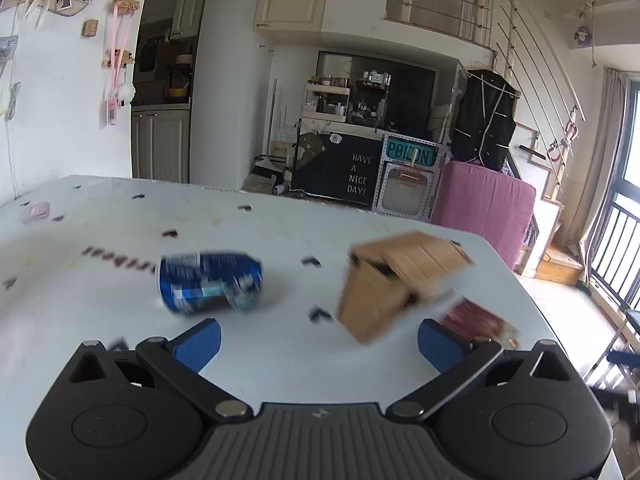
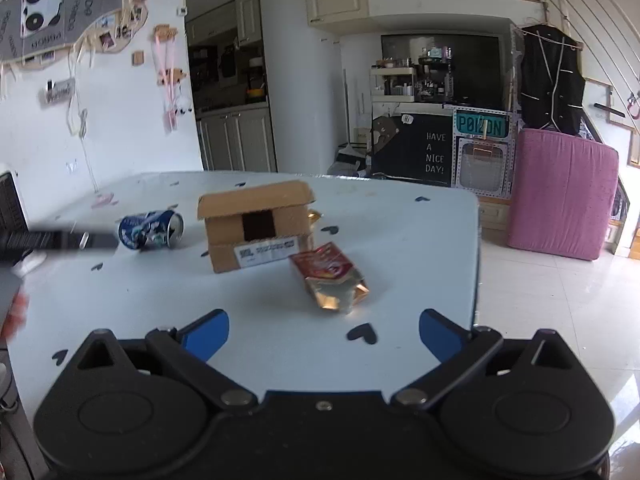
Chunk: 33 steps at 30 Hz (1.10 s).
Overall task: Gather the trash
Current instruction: 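Grasp the blue Pepsi can with the left tool while the right tool grasps the red snack packet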
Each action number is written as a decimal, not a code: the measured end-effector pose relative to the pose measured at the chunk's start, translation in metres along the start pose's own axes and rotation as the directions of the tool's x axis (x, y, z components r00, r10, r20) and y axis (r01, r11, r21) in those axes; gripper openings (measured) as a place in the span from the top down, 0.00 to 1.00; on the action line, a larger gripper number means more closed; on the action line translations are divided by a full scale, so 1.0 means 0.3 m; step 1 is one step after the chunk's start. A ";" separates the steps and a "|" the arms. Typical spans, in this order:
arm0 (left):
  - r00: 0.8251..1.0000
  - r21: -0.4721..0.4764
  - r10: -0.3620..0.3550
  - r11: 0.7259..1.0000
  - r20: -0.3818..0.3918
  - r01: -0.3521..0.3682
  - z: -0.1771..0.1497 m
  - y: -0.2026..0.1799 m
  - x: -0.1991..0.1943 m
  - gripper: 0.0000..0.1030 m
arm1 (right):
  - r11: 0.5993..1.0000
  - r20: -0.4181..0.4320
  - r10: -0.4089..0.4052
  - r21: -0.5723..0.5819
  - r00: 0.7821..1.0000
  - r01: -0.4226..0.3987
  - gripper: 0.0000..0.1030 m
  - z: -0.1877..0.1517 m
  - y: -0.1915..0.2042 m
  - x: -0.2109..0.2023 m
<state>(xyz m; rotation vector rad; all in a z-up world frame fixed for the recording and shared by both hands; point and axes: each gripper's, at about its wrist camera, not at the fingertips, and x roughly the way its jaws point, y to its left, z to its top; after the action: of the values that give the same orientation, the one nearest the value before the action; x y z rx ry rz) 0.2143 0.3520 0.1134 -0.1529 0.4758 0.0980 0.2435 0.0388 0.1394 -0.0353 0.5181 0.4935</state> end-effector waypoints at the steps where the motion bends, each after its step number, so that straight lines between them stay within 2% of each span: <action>1: 1.000 0.001 -0.001 1.000 0.005 0.001 0.026 0.017 0.028 0.00 | 1.000 -0.002 0.003 -0.006 1.000 -0.003 0.06 0.001 0.008 0.014; 4: 1.000 0.021 0.025 0.999 0.014 -0.026 0.102 0.050 0.130 0.00 | 1.000 -0.016 0.013 0.008 1.000 -0.013 0.11 0.017 0.001 0.061; 6: 0.998 0.041 0.060 0.997 0.015 -0.060 0.146 0.066 0.198 0.00 | 0.999 -0.022 0.019 0.034 1.000 -0.018 0.19 0.039 -0.020 0.095; 11: 0.993 0.040 0.121 0.992 -0.002 -0.121 0.232 0.100 0.361 0.00 | 0.988 -0.039 0.036 0.154 0.999 -0.030 0.50 0.096 -0.102 0.197; 14: 0.984 0.069 0.172 0.983 -0.046 -0.168 0.272 0.105 0.459 0.01 | 0.975 -0.052 0.054 0.216 0.997 -0.041 0.54 0.120 -0.149 0.275; 18: 0.951 0.146 0.292 0.950 -0.102 -0.276 0.301 0.100 0.568 0.04 | 0.976 -0.069 0.060 0.212 0.996 -0.045 0.54 0.123 -0.179 0.376; 20: 0.930 0.191 0.342 0.930 -0.133 -0.315 0.303 0.097 0.604 0.05 | 0.978 -0.097 0.072 0.203 0.993 -0.051 0.59 0.114 -0.185 0.418; 22: 0.910 0.246 0.380 0.909 -0.167 -0.335 0.291 0.093 0.634 0.06 | 0.978 -0.132 0.098 0.198 0.986 -0.071 0.66 0.099 -0.188 0.445; 25: 0.882 0.300 0.419 0.888 -0.214 -0.349 0.261 0.092 0.651 0.08 | 0.977 -0.123 0.136 0.182 0.983 -0.112 0.69 0.079 -0.185 0.431; 28: 0.868 0.319 0.431 0.882 -0.246 -0.347 0.233 0.096 0.638 0.08 | 0.975 -0.125 0.165 0.173 0.978 -0.142 0.72 0.059 -0.181 0.406; 33: 0.861 0.356 0.428 0.877 -0.274 -0.322 0.185 0.090 0.580 0.08 | 0.969 -0.135 0.207 0.167 0.969 -0.184 0.79 0.017 -0.169 0.350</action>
<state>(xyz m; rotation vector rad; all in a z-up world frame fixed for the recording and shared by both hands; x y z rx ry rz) 0.3895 0.3981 0.0782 0.2318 0.8657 0.3914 0.3485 0.0414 0.0886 0.1278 0.7119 0.6463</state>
